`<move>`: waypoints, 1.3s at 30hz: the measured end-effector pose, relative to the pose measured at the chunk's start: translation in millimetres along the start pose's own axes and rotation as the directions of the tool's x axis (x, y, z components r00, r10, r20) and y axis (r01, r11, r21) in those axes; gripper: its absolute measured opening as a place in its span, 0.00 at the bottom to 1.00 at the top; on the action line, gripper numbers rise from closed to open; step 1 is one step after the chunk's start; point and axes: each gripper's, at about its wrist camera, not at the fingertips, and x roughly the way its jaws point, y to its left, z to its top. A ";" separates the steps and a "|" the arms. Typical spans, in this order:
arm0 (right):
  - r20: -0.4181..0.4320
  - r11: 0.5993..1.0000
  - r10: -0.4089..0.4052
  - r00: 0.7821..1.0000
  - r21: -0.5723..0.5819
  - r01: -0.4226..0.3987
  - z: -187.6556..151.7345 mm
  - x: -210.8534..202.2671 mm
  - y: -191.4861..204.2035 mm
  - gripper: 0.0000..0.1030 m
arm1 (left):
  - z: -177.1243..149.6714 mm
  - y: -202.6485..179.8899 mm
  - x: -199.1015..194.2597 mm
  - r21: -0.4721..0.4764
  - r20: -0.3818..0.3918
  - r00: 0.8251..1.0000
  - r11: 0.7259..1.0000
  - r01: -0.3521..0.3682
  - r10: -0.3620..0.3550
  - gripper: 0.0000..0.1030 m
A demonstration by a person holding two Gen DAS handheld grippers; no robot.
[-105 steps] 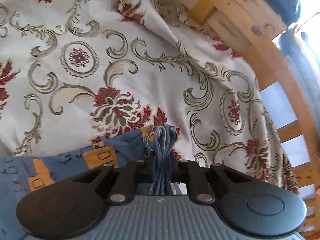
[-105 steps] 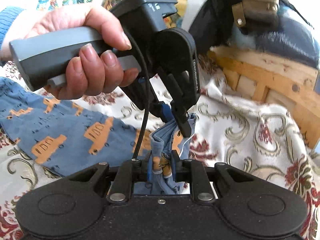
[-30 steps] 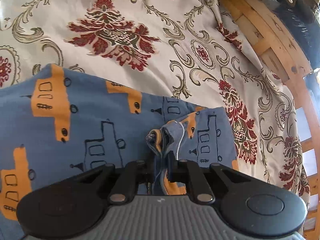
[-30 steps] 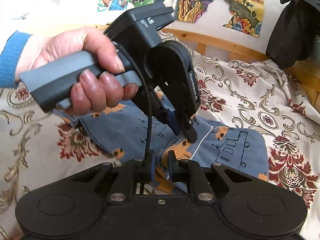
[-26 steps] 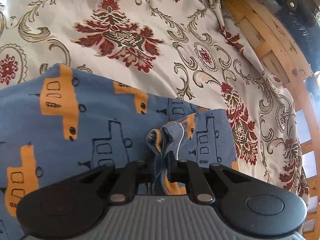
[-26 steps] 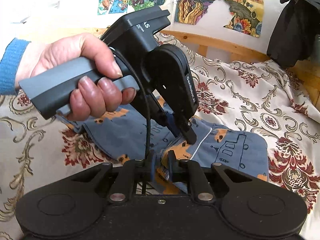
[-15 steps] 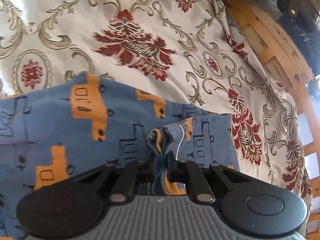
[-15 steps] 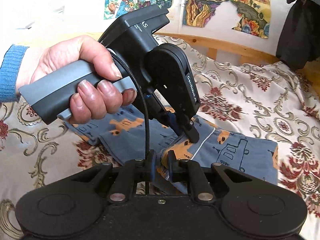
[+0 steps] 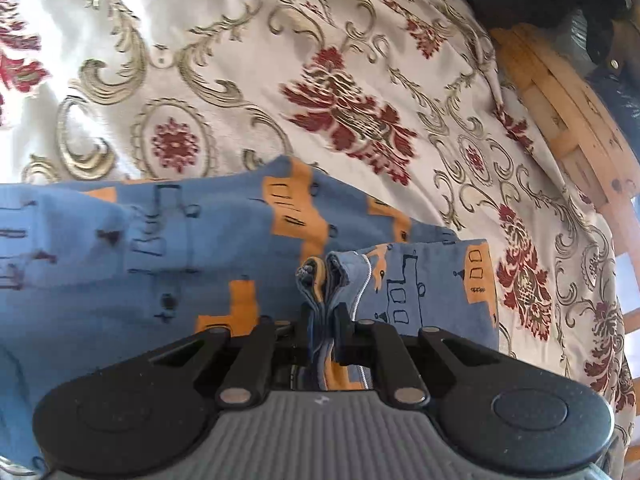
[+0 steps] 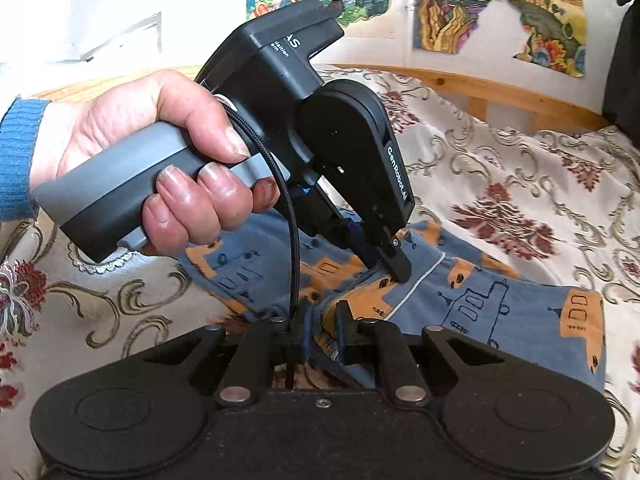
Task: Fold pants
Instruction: 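Hold the hems with both grippers and fold them over toward the waistband, then open both grippers and release the folded hems on the pants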
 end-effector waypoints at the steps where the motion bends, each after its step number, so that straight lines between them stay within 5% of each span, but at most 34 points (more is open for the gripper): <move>1: 0.001 1.000 0.006 1.000 -0.001 -0.006 1.2 2.1 1.7 0.12 | -0.4 2.4 -1.9 0.000 0.003 1.000 1.000 -0.003 0.003 0.10; 14: -0.045 0.999 0.027 0.999 -0.023 -0.028 2.4 19.6 6.1 0.14 | -3.6 10.8 0.3 0.023 0.018 0.999 0.999 -0.039 0.038 0.11; 17: -0.060 0.999 0.042 0.997 -0.031 -0.044 4.0 14.0 1.2 0.24 | -5.0 6.6 -4.8 0.035 0.037 0.998 0.998 -0.060 0.059 0.16; 19: -0.056 0.997 0.033 0.998 -0.067 -0.037 6.1 -2.1 -9.3 0.49 | -9.5 -1.7 -15.6 0.072 0.100 0.990 0.992 -0.108 0.101 0.22; 21: -0.022 0.991 -0.003 1.000 -0.135 0.000 4.6 -23.6 -26.3 0.90 | -16.7 -12.7 -25.9 0.121 0.172 0.975 0.980 -0.161 0.139 0.47; 22: 0.001 0.982 -0.049 0.999 -0.185 0.049 1.7 -33.9 -36.7 0.94 | -20.9 -18.7 -30.3 0.134 0.214 0.964 0.973 -0.189 0.158 0.53; 24: 0.050 0.940 -0.168 0.985 -0.292 0.175 -6.3 -45.1 -57.0 0.95 | -30.5 -32.1 -35.5 0.152 0.298 0.936 0.958 -0.241 0.188 0.64; 27: 0.123 0.841 -0.347 0.930 -0.399 0.367 -17.6 -33.1 -91.4 0.96 | -48.3 -54.6 -24.9 0.199 0.368 0.886 0.907 -0.371 0.281 0.66; 30: 0.142 0.813 -0.424 0.894 -0.376 0.445 -18.3 -1.7 -120.0 0.97 | -65.1 -67.6 -2.2 0.221 0.411 0.832 0.844 -0.488 0.373 0.66; 34: 0.154 0.743 -0.511 0.846 -0.415 0.525 -20.9 37.1 -134.2 0.97 | -78.9 -55.3 15.1 0.184 0.435 0.783 0.807 -0.561 0.446 0.73; 36: 0.134 0.742 -0.524 0.841 -0.414 0.528 -24.5 48.5 -145.1 0.98 | -83.4 -42.7 13.8 0.148 0.446 0.769 0.810 -0.568 0.458 0.83; 39: 0.119 0.787 -0.508 0.853 -0.339 0.516 -25.3 52.0 -161.3 0.99 | -83.7 -25.0 7.6 0.107 0.427 0.785 0.837 -0.537 0.449 0.90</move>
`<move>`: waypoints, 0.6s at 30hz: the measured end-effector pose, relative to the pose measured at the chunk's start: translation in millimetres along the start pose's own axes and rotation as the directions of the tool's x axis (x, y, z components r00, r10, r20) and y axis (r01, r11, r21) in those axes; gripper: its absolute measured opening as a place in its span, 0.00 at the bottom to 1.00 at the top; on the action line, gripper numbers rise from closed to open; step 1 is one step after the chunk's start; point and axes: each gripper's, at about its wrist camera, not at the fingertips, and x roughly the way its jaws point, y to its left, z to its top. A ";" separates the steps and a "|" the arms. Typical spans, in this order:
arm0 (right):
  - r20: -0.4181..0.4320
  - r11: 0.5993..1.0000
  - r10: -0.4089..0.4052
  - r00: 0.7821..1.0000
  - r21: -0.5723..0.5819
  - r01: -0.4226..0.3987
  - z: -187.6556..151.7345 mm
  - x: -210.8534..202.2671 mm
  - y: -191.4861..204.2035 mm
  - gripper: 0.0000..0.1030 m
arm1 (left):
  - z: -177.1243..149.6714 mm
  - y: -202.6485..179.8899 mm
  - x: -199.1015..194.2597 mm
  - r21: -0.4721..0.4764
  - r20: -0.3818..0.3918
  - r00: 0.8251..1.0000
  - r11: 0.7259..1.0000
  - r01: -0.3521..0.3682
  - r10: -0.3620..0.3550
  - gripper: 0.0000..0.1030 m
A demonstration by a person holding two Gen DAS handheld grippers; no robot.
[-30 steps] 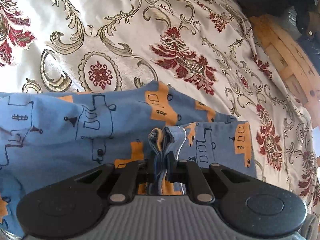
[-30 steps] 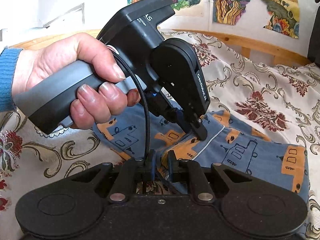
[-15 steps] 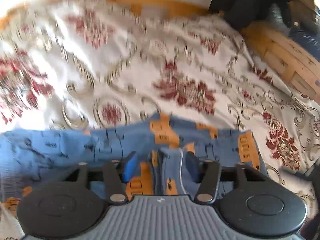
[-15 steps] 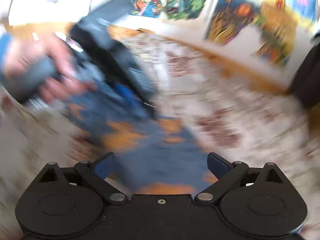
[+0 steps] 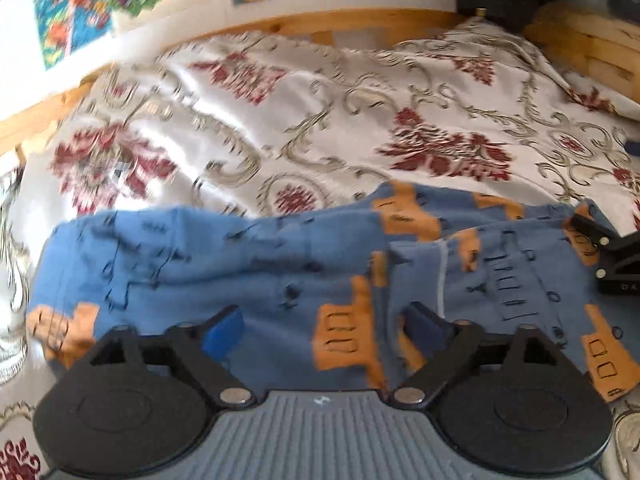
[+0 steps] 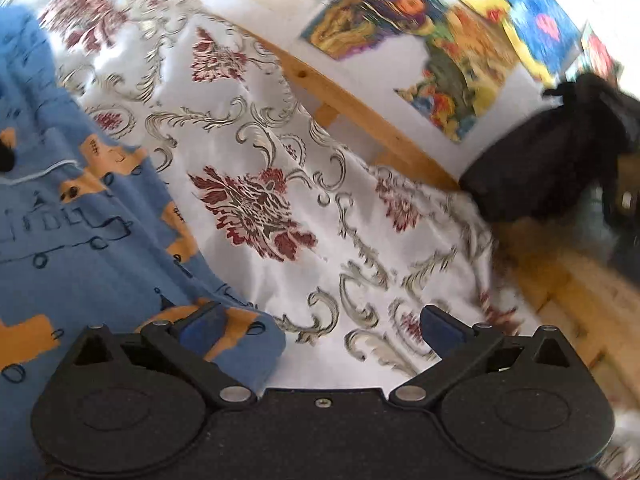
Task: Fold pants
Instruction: 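Open both grippers and release the folded hems on the pants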
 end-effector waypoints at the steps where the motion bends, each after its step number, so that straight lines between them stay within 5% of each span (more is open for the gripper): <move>1: -0.006 1.000 0.009 1.000 0.009 -0.009 0.4 1.3 -1.9 0.99 | 0.8 4.7 -1.6 -0.017 -0.006 1.000 1.000 0.013 -0.013 0.90; 8: 0.106 0.999 -0.034 0.994 -0.001 0.035 25.6 -37.5 -3.5 0.99 | 24.0 -11.7 -22.4 0.054 0.119 0.992 0.997 -0.056 0.049 0.89; 14: -0.047 0.999 -0.046 0.998 -0.024 0.045 3.1 -7.8 -0.6 0.99 | 24.7 -27.1 16.8 0.105 0.021 0.991 0.986 -0.131 0.129 0.90; 18: 0.046 0.999 -0.028 0.999 -0.014 0.029 18.8 -33.1 4.1 0.99 | 13.3 -18.1 -10.8 0.047 0.067 0.986 0.987 -0.156 0.153 0.90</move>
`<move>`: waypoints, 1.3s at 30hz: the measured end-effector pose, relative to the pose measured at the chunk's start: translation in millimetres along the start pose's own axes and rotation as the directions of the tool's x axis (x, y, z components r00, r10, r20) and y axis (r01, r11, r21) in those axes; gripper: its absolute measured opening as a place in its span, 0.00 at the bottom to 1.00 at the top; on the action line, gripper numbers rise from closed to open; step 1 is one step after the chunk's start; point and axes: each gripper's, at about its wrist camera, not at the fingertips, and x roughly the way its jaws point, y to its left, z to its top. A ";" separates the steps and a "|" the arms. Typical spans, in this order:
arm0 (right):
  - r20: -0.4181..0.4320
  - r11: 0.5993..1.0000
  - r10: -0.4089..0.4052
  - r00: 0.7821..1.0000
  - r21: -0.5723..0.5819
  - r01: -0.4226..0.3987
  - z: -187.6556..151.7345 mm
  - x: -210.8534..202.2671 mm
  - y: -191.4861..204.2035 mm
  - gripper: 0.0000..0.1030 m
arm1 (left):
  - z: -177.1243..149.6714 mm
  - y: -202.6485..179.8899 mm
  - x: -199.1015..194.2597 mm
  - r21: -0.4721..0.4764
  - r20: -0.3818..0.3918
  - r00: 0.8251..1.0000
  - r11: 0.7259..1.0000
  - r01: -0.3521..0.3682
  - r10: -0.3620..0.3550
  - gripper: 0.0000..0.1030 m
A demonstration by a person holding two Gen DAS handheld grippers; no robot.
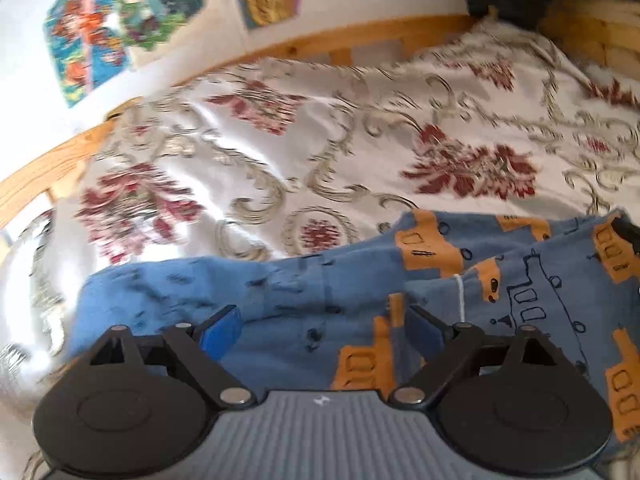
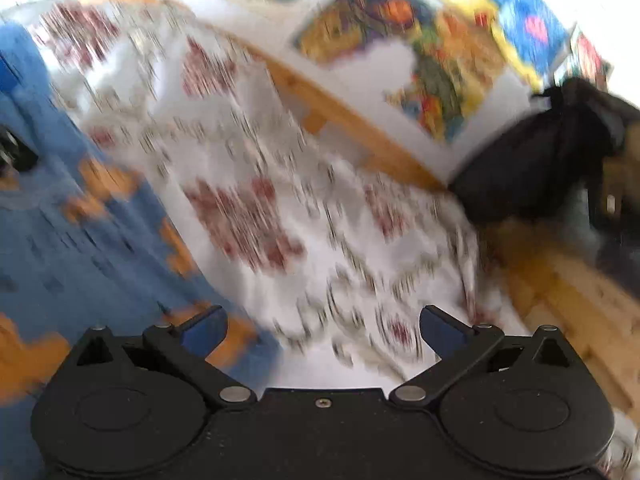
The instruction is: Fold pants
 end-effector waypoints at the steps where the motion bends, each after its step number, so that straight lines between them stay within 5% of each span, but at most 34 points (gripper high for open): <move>1: 0.028 1.000 0.027 0.999 0.000 -0.027 6.3 -10.0 5.0 0.99 | -3.3 6.4 -6.1 -0.023 0.005 1.000 1.000 0.011 -0.011 0.90; 5: 0.073 0.977 0.211 0.975 -0.046 -0.208 14.8 -41.8 39.3 0.99 | -23.2 22.4 -15.2 -0.044 -0.032 0.999 0.999 -0.014 0.013 0.96; 8: 0.030 0.946 0.284 0.959 -0.173 -0.275 7.7 -45.7 73.9 0.99 | -37.1 46.3 -12.4 -0.162 -0.125 0.992 0.986 -0.045 0.025 0.87; 11: 0.079 0.946 0.287 0.955 -0.178 -0.270 11.4 -55.5 72.9 0.99 | -47.2 82.0 -40.7 -0.333 -0.028 0.999 0.942 0.031 -0.043 0.91; 13: 0.107 0.949 0.303 0.947 -0.123 -0.290 19.0 -60.1 65.4 0.99 | -52.0 102.3 -53.5 -0.396 0.027 1.000 0.918 0.022 -0.013 0.94; 19: 0.143 0.917 0.393 0.908 0.011 -0.398 44.4 -73.3 65.9 0.99 | -44.3 156.3 -37.9 -0.430 0.071 0.997 0.902 0.031 -0.001 0.93; 22: 0.119 0.903 0.411 0.904 0.078 -0.421 57.8 -73.4 75.5 0.99 | -39.0 172.5 -26.4 -0.426 0.064 0.996 0.902 0.077 -0.054 0.83; 26: 0.060 0.938 0.341 0.938 0.050 -0.344 63.9 -67.0 104.1 0.99 | -37.3 182.2 -20.1 -0.453 0.076 0.991 0.881 0.136 -0.114 0.58; 35: 0.027 0.936 0.344 0.939 0.067 -0.345 59.9 -53.5 115.8 0.99 | -40.5 193.8 -12.9 -0.554 0.035 0.989 0.821 0.138 -0.143 0.45; 39: 0.037 0.934 0.347 0.937 0.074 -0.349 60.4 -54.2 113.9 0.99 | -37.1 196.9 -13.2 -0.598 0.010 0.990 0.792 0.120 -0.142 0.27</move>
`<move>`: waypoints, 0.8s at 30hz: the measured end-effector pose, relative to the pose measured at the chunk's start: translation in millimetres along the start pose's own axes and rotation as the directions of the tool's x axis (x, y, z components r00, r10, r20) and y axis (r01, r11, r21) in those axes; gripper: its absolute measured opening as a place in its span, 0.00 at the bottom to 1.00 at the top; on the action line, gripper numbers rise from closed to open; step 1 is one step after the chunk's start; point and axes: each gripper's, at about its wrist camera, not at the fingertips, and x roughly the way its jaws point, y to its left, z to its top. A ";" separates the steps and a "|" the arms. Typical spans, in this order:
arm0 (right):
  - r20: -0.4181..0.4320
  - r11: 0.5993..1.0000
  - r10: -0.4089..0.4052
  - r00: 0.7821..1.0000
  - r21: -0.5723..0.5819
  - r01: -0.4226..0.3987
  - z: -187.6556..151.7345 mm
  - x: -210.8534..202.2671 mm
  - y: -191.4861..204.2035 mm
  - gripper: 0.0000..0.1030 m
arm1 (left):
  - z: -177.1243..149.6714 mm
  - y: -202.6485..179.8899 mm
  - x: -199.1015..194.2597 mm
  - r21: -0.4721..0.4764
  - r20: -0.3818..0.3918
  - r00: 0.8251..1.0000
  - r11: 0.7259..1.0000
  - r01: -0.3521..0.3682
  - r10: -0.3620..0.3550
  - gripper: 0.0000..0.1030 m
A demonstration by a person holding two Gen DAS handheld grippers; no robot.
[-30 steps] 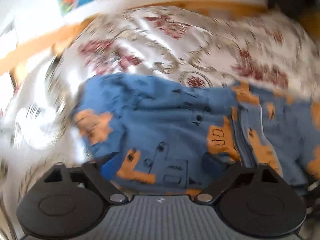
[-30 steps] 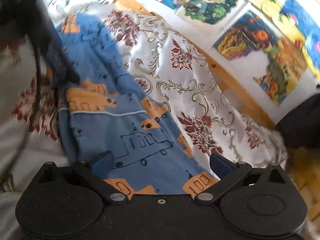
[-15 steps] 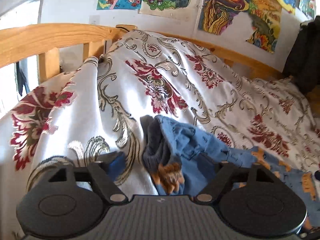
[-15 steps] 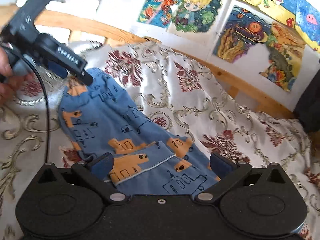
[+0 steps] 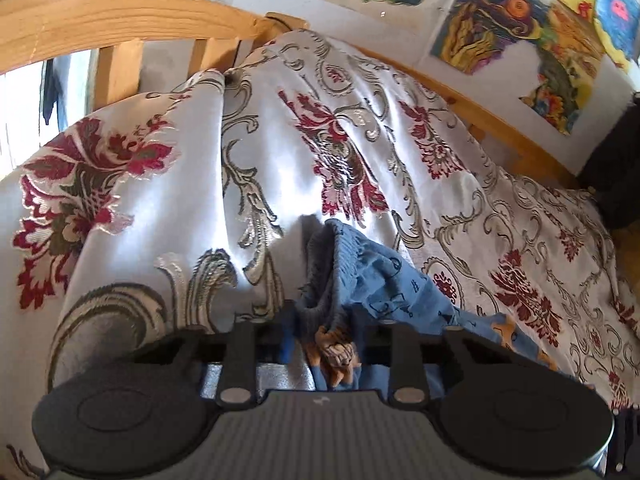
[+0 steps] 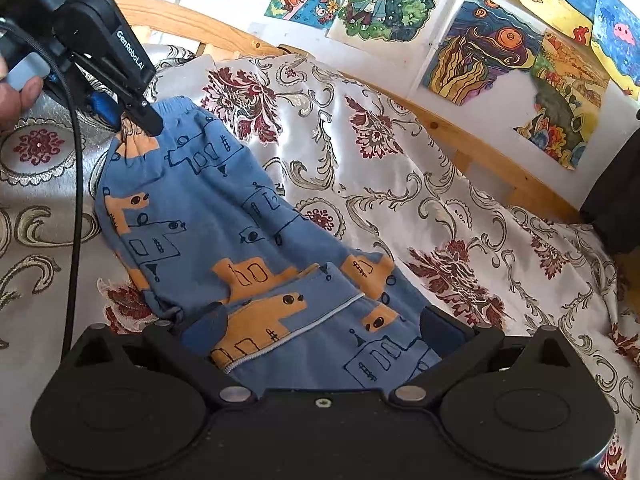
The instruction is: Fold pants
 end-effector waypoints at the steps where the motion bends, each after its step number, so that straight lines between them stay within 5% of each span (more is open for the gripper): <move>1: 0.005 1.000 0.004 1.000 0.003 -0.004 0.1 -1.1 -0.9 0.99 | 0.9 -0.9 -1.3 -0.011 0.000 1.000 1.000 -0.002 0.002 0.25; 8: 0.032 0.998 0.040 0.999 0.043 -0.041 5.0 -13.8 -21.2 0.99 | 8.5 -26.1 -26.0 -0.035 0.047 0.999 0.999 0.005 -0.003 0.20; 15: 0.016 0.988 0.116 0.993 0.100 -0.117 4.7 -42.8 -84.4 0.99 | 3.7 -106.2 -60.1 0.178 0.119 0.987 0.980 0.089 -0.112 0.20; 20: -0.029 0.966 0.110 0.994 0.237 -0.100 -6.4 -65.0 -151.7 0.99 | -22.8 -183.3 -70.9 0.399 0.121 0.975 0.909 0.122 -0.184 0.20; 24: -0.037 0.931 0.079 0.996 0.361 -0.060 -22.9 -76.7 -193.2 0.99 | -58.2 -241.2 -69.4 0.565 0.079 0.974 0.814 0.134 -0.214 0.20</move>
